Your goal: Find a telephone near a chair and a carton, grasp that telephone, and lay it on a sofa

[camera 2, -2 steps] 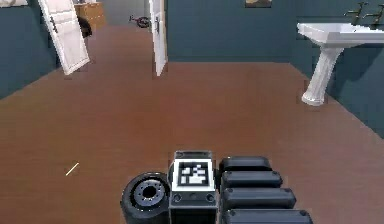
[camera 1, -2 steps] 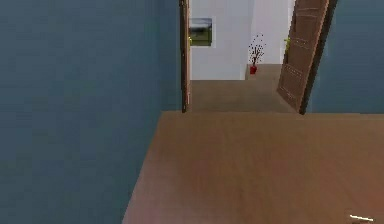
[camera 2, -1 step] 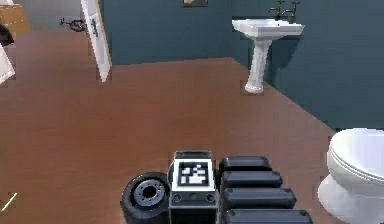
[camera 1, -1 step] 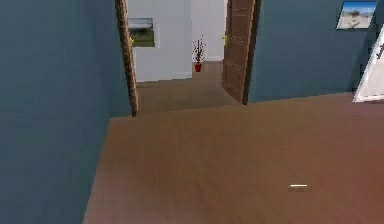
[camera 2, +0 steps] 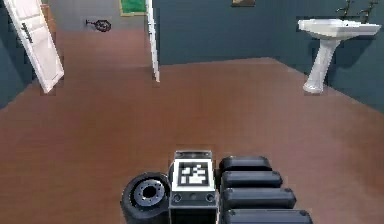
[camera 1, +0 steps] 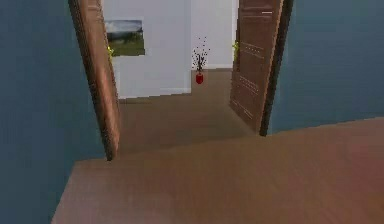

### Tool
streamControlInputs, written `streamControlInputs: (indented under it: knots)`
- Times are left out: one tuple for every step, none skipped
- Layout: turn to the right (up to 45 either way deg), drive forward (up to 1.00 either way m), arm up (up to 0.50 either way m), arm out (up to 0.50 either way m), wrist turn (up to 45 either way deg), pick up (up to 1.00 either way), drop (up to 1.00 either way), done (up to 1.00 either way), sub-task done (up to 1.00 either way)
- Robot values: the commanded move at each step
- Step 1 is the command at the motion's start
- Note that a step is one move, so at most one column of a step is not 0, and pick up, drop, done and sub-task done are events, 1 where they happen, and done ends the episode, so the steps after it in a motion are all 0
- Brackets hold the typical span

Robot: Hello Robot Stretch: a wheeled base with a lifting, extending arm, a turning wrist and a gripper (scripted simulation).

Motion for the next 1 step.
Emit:
streamControlInputs:
  knots:
    - [0.0,1.00,0.00,0.00,0.0,0.00,0.00,0.00,0.00]
